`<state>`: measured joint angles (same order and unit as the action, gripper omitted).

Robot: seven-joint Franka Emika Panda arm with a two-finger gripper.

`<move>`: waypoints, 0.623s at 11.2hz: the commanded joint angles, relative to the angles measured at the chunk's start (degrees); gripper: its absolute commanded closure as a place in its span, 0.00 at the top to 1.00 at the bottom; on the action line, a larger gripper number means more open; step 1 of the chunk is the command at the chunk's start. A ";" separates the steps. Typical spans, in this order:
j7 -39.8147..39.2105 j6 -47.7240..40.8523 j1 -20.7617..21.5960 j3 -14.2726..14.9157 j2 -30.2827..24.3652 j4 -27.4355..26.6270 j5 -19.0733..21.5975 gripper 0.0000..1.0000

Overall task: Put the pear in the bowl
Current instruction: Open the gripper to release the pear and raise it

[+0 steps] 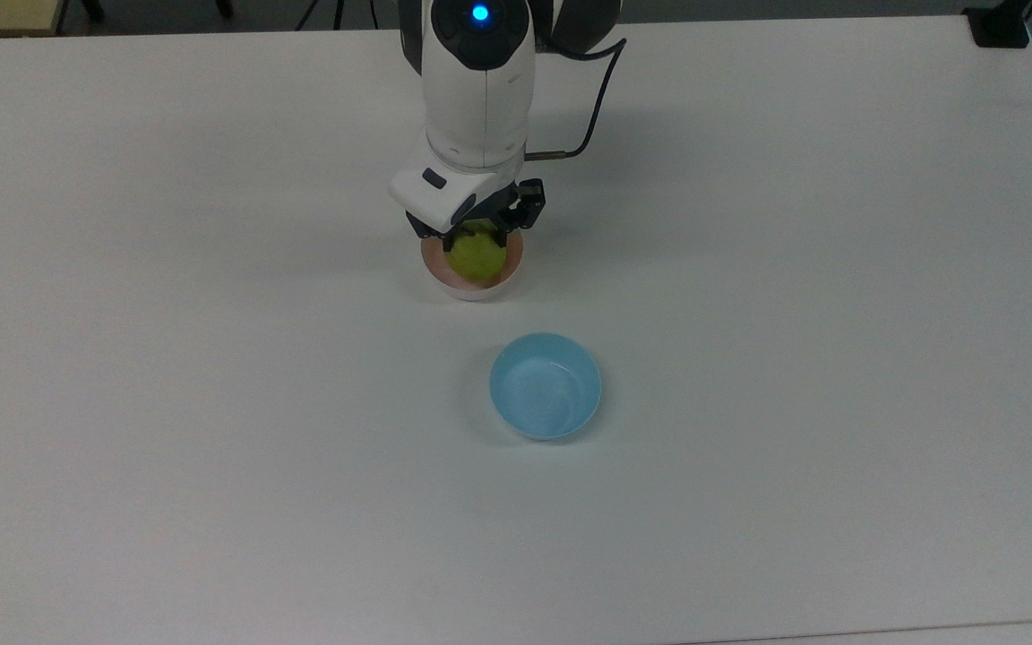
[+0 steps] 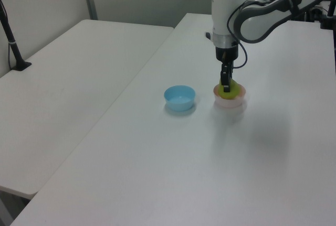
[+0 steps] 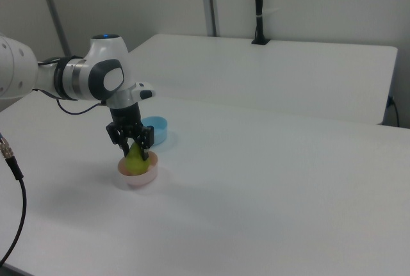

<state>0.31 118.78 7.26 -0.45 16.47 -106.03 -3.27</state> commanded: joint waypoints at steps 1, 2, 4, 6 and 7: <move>1.36 1.28 0.47 0.19 -0.82 -0.58 -0.07 0.77; 1.36 0.84 0.47 0.19 -1.44 -0.40 -0.07 0.96; 2.15 -1.69 0.21 0.28 -4.50 0.29 -0.07 1.00; 3.55 -8.71 -0.14 0.80 -6.97 4.06 -0.07 1.00; 4.69 -11.09 -0.58 0.98 -8.37 5.39 -0.07 1.00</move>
<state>2.08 114.03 6.93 -0.17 12.15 -103.06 -3.27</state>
